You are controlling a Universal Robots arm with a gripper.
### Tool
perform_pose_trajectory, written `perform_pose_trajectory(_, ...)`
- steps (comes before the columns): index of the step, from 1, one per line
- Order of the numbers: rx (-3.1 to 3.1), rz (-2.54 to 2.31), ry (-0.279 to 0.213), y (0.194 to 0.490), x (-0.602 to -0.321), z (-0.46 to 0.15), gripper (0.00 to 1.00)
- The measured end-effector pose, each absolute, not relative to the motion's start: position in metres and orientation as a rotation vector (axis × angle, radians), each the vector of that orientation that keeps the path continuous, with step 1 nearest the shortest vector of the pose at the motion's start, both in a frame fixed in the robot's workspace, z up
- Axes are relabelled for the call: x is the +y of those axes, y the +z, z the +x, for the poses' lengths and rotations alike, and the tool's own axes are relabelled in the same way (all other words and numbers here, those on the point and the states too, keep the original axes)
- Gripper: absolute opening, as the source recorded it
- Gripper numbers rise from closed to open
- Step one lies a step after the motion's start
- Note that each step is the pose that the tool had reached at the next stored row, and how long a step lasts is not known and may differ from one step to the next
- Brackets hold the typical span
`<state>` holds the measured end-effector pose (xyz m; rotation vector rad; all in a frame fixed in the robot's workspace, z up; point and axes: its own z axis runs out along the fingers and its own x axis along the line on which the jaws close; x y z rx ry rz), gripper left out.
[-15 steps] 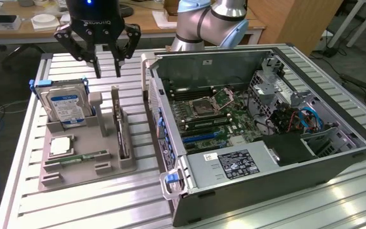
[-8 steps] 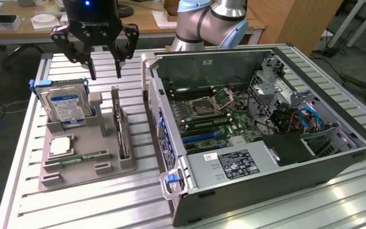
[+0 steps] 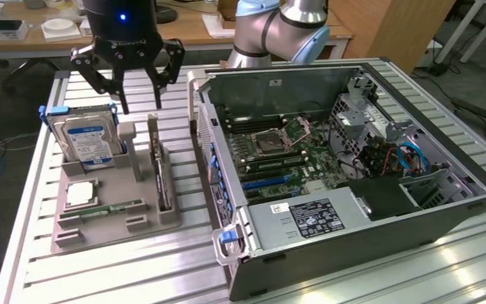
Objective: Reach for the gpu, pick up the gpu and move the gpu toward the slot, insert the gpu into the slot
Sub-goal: 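Pick up the gpu and move the gpu toward the slot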
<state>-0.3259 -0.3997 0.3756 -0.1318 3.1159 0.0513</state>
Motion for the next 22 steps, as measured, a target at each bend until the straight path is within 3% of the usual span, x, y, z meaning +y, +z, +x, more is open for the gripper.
perform_pose_trajectory(22,3.116,-0.056,0.05,0.342,-0.407,-0.326,0.53)
